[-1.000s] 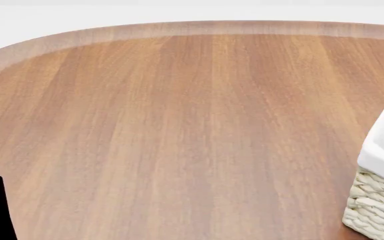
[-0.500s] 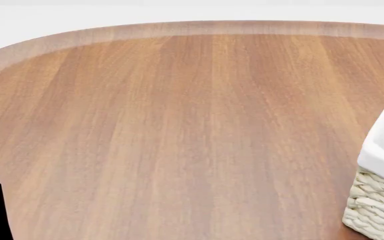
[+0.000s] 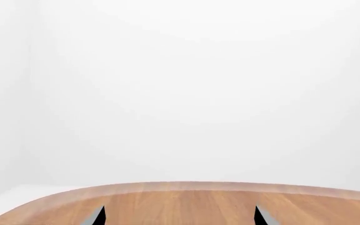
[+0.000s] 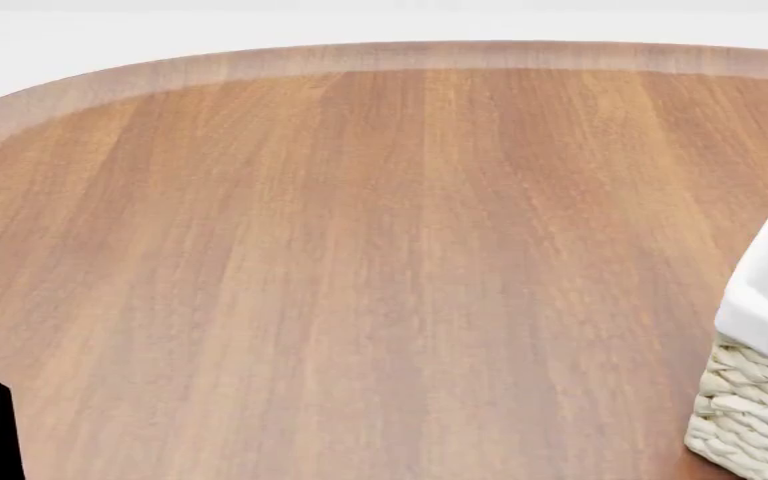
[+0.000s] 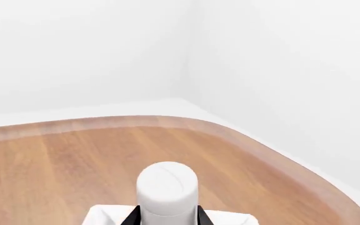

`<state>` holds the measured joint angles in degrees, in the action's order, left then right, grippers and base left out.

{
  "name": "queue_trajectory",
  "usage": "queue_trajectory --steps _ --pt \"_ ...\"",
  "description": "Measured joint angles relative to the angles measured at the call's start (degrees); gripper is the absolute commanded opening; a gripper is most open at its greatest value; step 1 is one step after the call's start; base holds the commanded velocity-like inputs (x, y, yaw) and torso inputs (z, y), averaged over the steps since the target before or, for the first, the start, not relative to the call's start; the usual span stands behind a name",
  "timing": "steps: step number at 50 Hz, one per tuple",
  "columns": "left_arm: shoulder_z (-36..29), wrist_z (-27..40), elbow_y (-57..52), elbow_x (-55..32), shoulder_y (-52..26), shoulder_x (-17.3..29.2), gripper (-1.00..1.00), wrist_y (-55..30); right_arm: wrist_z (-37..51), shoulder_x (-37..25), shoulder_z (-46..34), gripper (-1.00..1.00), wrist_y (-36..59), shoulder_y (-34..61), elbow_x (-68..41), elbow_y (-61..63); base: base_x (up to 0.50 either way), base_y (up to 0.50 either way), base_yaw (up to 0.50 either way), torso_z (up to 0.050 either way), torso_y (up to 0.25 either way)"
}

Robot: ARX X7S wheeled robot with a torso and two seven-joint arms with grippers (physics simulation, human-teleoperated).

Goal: Pick up the ketchup, and put it in the basket.

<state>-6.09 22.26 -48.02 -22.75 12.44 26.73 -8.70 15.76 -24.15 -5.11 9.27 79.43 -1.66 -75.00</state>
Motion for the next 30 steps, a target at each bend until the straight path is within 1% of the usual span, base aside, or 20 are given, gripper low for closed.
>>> queue_trajectory --steps 1,18,30 --pt "0.0 0.0 0.0 0.0 0.1 0.0 1.00 0.0 0.2 0.1 0.1 1.00 -0.1 -0.2 0.0 0.0 0.00 0.00 0.00 0.000 0.000" --pt "-0.2 0.2 -0.5 -0.1 0.4 0.6 1.00 0.0 1.9 0.5 1.2 1.00 -1.9 -0.3 1.2 0.0 0.00 0.00 0.00 0.000 0.000" --pt "-0.5 0.4 -0.5 -0.3 -0.1 0.6 1.00 -0.2 2.2 0.9 2.6 1.00 -6.5 0.2 1.2 0.0 0.00 0.00 0.00 0.000 0.000"
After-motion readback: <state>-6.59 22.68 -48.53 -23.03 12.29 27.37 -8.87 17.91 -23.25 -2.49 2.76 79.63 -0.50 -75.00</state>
